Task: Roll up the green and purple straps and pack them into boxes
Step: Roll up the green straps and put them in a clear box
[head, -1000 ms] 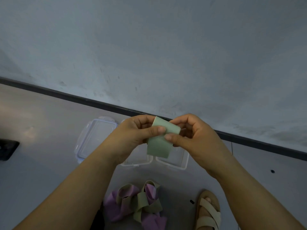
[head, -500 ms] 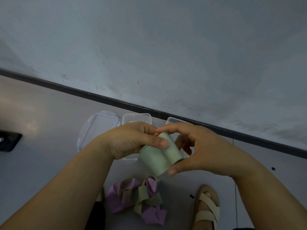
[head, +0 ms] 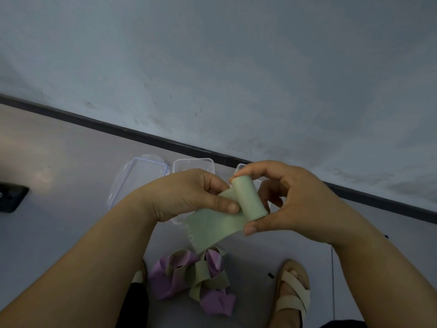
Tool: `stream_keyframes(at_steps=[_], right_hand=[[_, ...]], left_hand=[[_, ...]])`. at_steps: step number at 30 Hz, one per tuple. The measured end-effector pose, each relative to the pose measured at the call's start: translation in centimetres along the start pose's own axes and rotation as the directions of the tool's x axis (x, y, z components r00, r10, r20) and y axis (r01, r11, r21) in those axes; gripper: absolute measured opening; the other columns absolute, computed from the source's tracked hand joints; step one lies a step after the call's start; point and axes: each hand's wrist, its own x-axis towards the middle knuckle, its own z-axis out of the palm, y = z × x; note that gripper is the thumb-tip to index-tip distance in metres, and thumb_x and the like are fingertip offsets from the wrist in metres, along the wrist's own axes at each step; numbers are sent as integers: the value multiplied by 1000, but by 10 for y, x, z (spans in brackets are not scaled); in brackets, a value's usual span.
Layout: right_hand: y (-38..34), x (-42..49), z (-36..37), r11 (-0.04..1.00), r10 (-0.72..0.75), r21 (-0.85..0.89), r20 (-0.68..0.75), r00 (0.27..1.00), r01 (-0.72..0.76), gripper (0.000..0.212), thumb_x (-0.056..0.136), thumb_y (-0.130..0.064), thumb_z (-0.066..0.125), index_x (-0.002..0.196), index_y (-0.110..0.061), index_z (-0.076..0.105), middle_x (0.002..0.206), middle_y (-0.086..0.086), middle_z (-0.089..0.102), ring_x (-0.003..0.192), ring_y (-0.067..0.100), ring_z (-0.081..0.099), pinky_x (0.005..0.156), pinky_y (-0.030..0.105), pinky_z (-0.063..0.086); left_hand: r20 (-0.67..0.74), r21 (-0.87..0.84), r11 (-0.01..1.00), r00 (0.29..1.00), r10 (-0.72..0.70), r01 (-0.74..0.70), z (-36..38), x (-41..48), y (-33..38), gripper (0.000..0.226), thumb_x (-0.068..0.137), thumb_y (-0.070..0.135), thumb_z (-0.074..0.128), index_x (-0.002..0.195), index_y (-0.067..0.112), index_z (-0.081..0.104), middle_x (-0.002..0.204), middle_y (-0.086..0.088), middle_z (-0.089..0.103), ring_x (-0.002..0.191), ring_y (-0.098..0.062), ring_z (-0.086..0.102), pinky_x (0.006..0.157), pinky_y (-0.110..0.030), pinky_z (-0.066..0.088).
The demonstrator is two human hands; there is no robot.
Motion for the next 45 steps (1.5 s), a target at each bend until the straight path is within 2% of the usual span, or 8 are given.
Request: stream_keyframes(at_steps=[6,10,13,19,22,28,37,45], right_hand=[[10,1,-8,974,-52,220,-18,998,55,66,45,-39,86,105,-45,60,110,8,62,91,40,56,76,52,53],[14,1,-11,931,-87,353,-47,995,98,64,46,-42,87,105,-41,62,114,9,63,100,54,46,81,59,49],[15,1,-11,948,-75,307,-43,996,84,65,46,-44,86,106,-42,61,117,-4,63,100,49,51,81,59,49],[16,1,-11,976,-26,215,-45,999,35,67,48,-37,85,110,-42,60,102,10,61,85,37,53,76,54,52],[17,0,-13,979,-12,201,-61,998,24,65,45,-37,83,104,-49,60,81,-6,60,77,27,53,73,44,52],[13,0,-15,998,-41,47,-80,996,44,67,45,-34,86,103,-47,57,77,-14,60,65,4,54,61,24,49],[11,1,-8,968,-54,-246,-22,998,47,56,56,-30,86,101,-41,52,99,-24,53,91,3,51,70,13,45],[12,2,-9,967,-47,-252,-12,999,42,57,58,-28,85,102,-45,51,92,-27,50,64,5,50,55,12,42]], left_hand=[[-83,-40,997,994,66,-70,8,-2,6,22,77,33,63,89,19,73,85,0,70,80,-11,63,77,-24,50],[-140,-42,989,981,133,-140,7,-1,6,32,62,35,77,89,21,68,85,-13,68,75,-19,62,71,-31,50],[-179,8,989,973,148,-149,6,-1,6,33,55,34,83,83,24,69,89,-23,68,75,-25,65,71,-35,51],[-311,-4,993,944,109,-116,6,-2,9,17,55,38,75,64,24,70,64,2,69,57,-8,61,56,-19,48],[-283,1,994,954,103,-107,9,-4,13,11,60,38,70,62,27,70,61,6,67,56,-4,59,54,-16,46],[-290,117,986,945,152,-122,5,-3,10,20,71,46,65,72,27,72,67,13,64,62,0,59,64,-20,45],[-261,91,995,963,62,-40,11,-2,8,25,64,48,63,75,29,74,73,10,71,67,-1,64,63,-17,47],[-235,122,992,972,-5,35,7,5,-3,36,69,60,66,92,34,73,99,8,71,97,-13,65,95,-38,48]])
